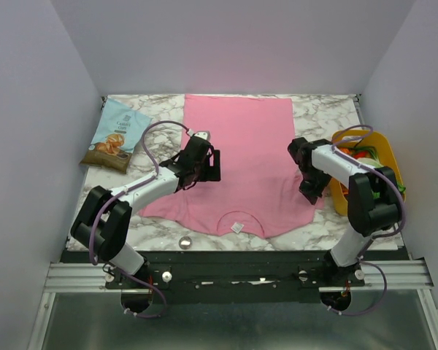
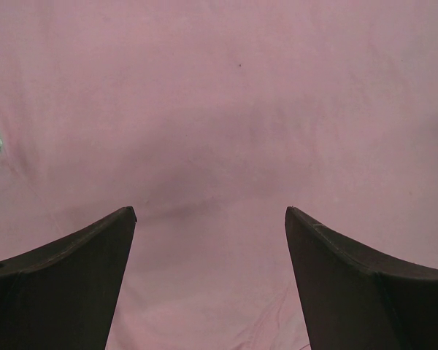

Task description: Pin the brooch onto the clothing

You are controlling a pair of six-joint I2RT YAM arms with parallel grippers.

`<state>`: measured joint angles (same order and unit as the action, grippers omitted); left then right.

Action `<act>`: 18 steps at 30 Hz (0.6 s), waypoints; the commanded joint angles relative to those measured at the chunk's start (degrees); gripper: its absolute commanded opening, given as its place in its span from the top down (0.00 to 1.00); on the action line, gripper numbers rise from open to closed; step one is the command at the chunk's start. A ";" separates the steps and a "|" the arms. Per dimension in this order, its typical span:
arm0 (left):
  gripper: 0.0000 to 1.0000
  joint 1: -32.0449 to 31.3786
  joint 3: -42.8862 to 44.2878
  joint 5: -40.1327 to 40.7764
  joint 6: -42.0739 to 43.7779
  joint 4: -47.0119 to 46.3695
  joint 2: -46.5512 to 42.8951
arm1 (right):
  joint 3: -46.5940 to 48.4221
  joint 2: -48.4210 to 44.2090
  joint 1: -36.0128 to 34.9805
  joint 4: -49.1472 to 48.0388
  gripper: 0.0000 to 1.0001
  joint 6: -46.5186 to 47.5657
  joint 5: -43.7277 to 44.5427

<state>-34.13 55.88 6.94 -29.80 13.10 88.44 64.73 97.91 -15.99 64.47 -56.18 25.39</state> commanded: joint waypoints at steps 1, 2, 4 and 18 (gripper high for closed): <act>0.08 0.20 -0.86 -1.67 0.45 -1.59 -0.29 | 2.33 3.16 0.34 6.19 0.99 -5.16 6.87; 0.08 0.20 -0.86 -1.75 0.53 -1.59 -0.20 | 2.33 3.69 0.34 6.28 0.99 -5.16 7.30; 0.08 0.20 -0.77 -1.75 0.71 -1.50 0.06 | 2.51 5.27 0.26 6.63 0.99 -5.60 7.66; 0.08 0.47 0.72 -2.37 1.15 -1.15 1.73 | 1.72 8.87 -1.94 4.08 0.99 -3.05 8.18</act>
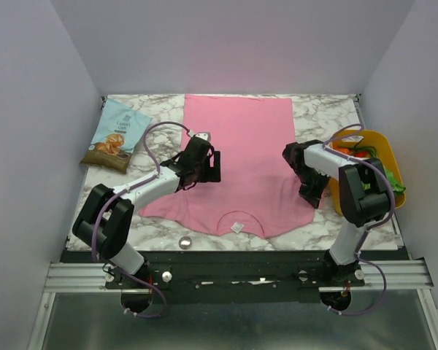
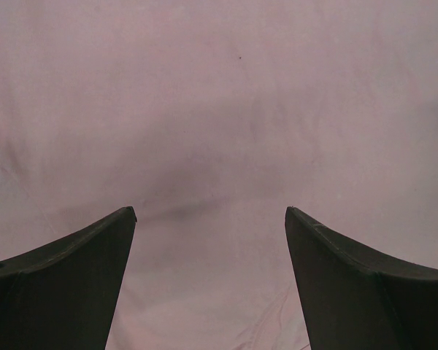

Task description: Pin the brooch onto the clothing

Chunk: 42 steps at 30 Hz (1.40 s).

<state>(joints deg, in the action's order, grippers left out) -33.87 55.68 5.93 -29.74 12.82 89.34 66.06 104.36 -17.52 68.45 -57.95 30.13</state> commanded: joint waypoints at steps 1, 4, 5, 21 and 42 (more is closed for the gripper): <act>0.08 0.21 1.01 -1.28 1.08 -0.78 0.84 | 0.99 3.04 -0.41 0.81 0.99 -2.15 4.05; 0.08 0.21 1.10 -1.54 1.17 -0.95 0.75 | 1.96 4.28 -0.85 1.25 0.99 -2.16 5.90; 0.08 0.21 1.10 -2.06 1.17 -1.39 0.83 | 2.23 4.36 -1.11 1.25 0.99 -2.08 6.25; 0.14 -3.65 2.23 -11.82 1.35 -8.25 0.39 | 2.58 -15.38 -2.96 -2.35 0.99 4.95 4.15; 0.23 -14.40 9.19 -3.66 2.23 -5.26 4.54 | -4.71 -37.21 -7.34 -14.92 0.99 16.64 1.07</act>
<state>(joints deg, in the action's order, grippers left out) -50.89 67.57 -4.27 -29.04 3.44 100.12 62.63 67.09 -21.63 58.33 -44.51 31.83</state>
